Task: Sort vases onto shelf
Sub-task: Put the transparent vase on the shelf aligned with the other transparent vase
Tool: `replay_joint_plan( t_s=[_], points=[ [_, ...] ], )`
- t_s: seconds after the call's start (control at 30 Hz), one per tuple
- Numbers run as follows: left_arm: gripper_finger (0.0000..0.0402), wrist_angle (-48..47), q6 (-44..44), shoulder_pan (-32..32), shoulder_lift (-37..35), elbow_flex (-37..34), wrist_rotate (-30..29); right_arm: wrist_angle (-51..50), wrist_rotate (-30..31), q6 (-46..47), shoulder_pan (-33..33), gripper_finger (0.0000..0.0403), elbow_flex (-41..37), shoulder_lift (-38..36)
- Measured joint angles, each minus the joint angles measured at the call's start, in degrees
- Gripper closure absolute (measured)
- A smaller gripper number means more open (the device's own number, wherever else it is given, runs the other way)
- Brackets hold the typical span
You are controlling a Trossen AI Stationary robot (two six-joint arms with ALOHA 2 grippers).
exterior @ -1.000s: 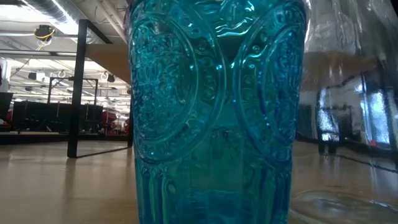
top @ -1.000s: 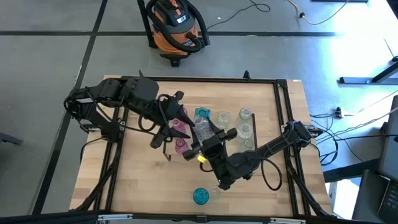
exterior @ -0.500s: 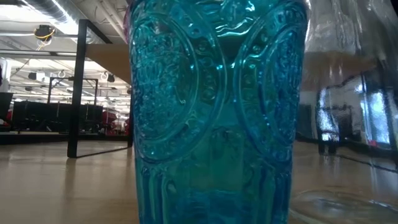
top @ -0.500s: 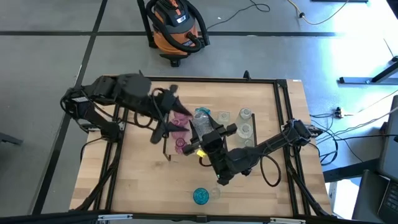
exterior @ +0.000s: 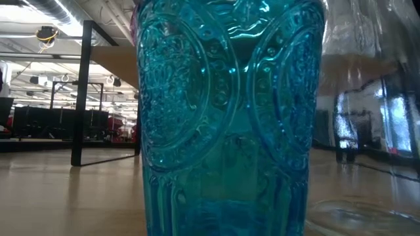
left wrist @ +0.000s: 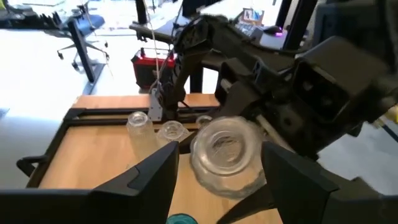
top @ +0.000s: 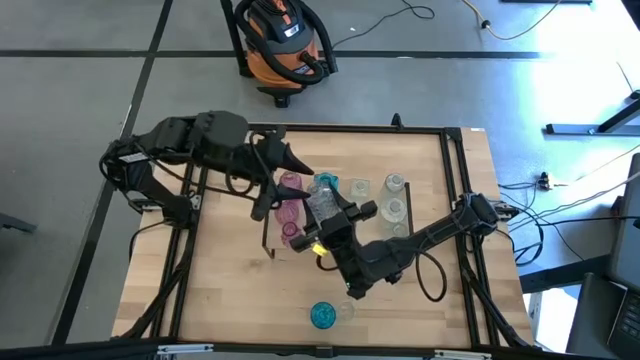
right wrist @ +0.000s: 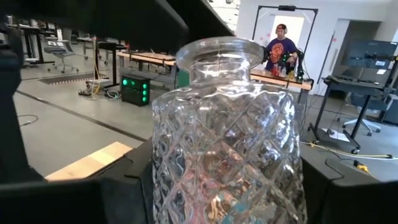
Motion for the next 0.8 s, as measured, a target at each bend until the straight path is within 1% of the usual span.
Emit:
replay_joint_plan(
  t_s=[0.27, 0.5, 0.57, 0.7, 0.8],
  points=[
    [0.0179, -0.81, -0.20, 2.57, 1.17, 0.00, 4.45, -0.11, -0.10, 0.15, -0.18, 0.0185, 0.00, 0.00],
    [0.0179, -0.59, -1.29, 3.96, 2.48, 0.00, 10.11, -0.47, 0.11, 0.16, -0.12, 0.0185, 0.00, 0.00],
    [0.0180, -0.46, -1.29, 4.01, 2.92, 0.11, 10.32, -0.81, 0.32, 0.16, -0.12, 0.0185, 0.00, 0.00],
    [0.0198, -0.52, -1.28, 4.47, 3.01, 0.11, 12.74, -1.54, 0.15, 0.17, -0.06, 0.0185, 0.00, 0.00],
    [0.0228, -0.49, -1.27, 5.14, 3.01, 0.11, 14.36, -1.57, -0.14, 0.19, -0.12, 0.0185, 0.00, -0.01]
  ],
)
